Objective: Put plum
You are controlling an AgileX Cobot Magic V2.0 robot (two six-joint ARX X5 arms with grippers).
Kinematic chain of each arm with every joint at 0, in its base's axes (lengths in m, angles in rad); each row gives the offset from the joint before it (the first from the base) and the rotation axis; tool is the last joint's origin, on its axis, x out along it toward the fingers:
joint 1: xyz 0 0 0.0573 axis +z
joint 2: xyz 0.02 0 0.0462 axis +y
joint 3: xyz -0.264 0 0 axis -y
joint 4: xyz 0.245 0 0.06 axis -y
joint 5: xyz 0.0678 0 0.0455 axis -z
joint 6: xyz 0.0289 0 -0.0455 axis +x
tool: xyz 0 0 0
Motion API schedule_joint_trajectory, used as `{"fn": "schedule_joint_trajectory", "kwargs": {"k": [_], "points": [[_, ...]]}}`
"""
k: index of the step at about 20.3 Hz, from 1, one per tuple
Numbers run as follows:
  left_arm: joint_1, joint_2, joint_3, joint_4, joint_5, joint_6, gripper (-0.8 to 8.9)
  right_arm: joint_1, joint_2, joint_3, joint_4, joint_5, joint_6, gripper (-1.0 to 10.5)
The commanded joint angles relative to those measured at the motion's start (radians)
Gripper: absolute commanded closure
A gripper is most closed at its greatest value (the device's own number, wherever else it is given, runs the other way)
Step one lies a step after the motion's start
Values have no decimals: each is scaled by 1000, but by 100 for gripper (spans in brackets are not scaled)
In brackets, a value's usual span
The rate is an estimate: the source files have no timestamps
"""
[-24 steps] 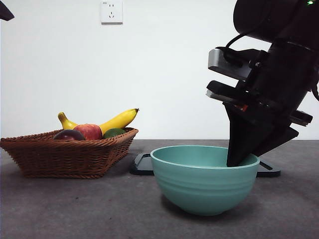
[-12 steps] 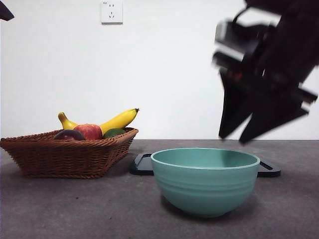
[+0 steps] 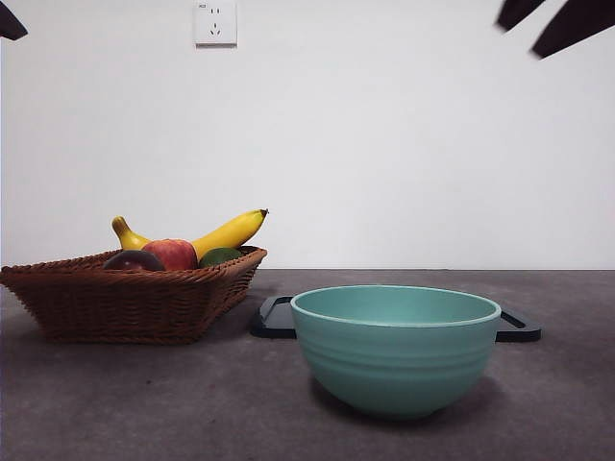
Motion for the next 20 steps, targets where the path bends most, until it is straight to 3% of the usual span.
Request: {"fn": "schedule_joint_trajectory", "kwargs": {"k": [1,6,20], "points": [[-3,6,17,7,5,5,412,5,-46,15,-79,-36,-13,751],[-3,6,17,6,5,5,412,5,-123,15,-230,-123,-20,751],[-3,6,17,-24,5,5,412,5,-129,15,-234,-122,-19,751]]}}
